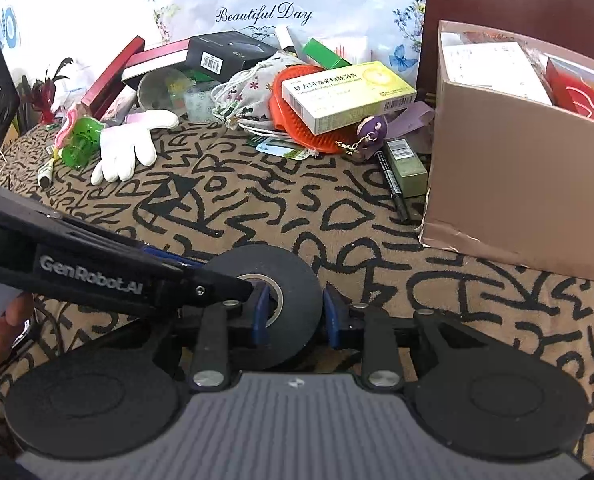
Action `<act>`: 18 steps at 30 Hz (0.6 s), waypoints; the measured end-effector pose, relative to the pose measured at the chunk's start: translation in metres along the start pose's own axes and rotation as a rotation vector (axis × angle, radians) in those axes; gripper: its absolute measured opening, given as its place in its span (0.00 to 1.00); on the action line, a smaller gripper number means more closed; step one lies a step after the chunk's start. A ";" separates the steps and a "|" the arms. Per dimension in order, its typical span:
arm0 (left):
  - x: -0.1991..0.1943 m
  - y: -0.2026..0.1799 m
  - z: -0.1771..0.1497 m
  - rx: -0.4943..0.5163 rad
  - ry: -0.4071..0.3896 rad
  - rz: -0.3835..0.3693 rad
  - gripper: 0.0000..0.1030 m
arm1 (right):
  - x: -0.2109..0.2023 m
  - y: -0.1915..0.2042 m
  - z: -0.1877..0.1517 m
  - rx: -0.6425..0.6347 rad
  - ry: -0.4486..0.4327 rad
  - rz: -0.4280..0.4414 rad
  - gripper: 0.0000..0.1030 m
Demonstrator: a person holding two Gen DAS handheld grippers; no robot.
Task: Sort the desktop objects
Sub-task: 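Grip the black tape roll with both grippers and lift it toward the cardboard box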
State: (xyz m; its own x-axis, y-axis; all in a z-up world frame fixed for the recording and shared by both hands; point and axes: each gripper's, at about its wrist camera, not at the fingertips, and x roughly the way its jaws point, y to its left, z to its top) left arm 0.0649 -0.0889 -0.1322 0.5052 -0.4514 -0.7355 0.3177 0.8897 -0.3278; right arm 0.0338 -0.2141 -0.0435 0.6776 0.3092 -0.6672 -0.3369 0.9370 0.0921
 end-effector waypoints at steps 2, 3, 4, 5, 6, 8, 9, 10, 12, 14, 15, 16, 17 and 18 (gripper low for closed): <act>-0.001 -0.003 -0.001 0.002 -0.001 0.006 0.30 | -0.002 -0.001 -0.002 0.004 -0.002 -0.001 0.27; -0.002 -0.005 -0.002 0.007 -0.001 0.009 0.30 | -0.004 -0.001 -0.002 0.007 -0.005 -0.001 0.27; -0.004 -0.008 -0.003 0.015 0.000 0.013 0.30 | -0.006 -0.001 -0.004 0.008 -0.007 -0.004 0.26; -0.006 -0.011 -0.004 0.022 -0.001 0.015 0.30 | -0.009 -0.001 -0.005 0.007 -0.008 -0.009 0.25; -0.010 -0.015 -0.004 0.031 -0.005 0.015 0.29 | -0.013 0.000 -0.006 0.008 -0.010 -0.013 0.25; -0.019 -0.025 -0.004 0.057 -0.026 0.011 0.29 | -0.025 0.002 -0.006 -0.001 -0.029 -0.026 0.25; -0.025 -0.031 -0.002 0.072 -0.040 0.007 0.29 | -0.033 0.001 -0.005 -0.006 -0.045 -0.034 0.25; -0.030 -0.038 0.000 0.088 -0.058 0.003 0.29 | -0.041 0.000 -0.004 -0.004 -0.064 -0.041 0.25; -0.040 -0.053 0.009 0.127 -0.099 -0.008 0.29 | -0.058 -0.004 0.002 -0.004 -0.109 -0.063 0.25; -0.049 -0.069 0.021 0.169 -0.149 -0.023 0.29 | -0.076 -0.009 0.010 -0.012 -0.167 -0.095 0.25; -0.052 -0.077 0.027 0.192 -0.174 -0.032 0.29 | -0.084 -0.013 0.014 -0.016 -0.197 -0.113 0.25; -0.054 -0.085 0.034 0.210 -0.195 -0.043 0.29 | -0.092 -0.017 0.019 -0.021 -0.227 -0.132 0.25; -0.056 -0.092 0.042 0.226 -0.212 -0.054 0.29 | -0.099 -0.022 0.024 -0.024 -0.255 -0.151 0.25; -0.056 -0.102 0.049 0.240 -0.228 -0.062 0.29 | -0.105 -0.028 0.028 -0.023 -0.282 -0.169 0.25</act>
State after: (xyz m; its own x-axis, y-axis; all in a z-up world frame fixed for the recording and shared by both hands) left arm 0.0438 -0.1577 -0.0281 0.6371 -0.5315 -0.5583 0.5195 0.8311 -0.1984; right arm -0.0093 -0.2685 0.0449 0.8784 0.1858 -0.4402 -0.2170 0.9759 -0.0211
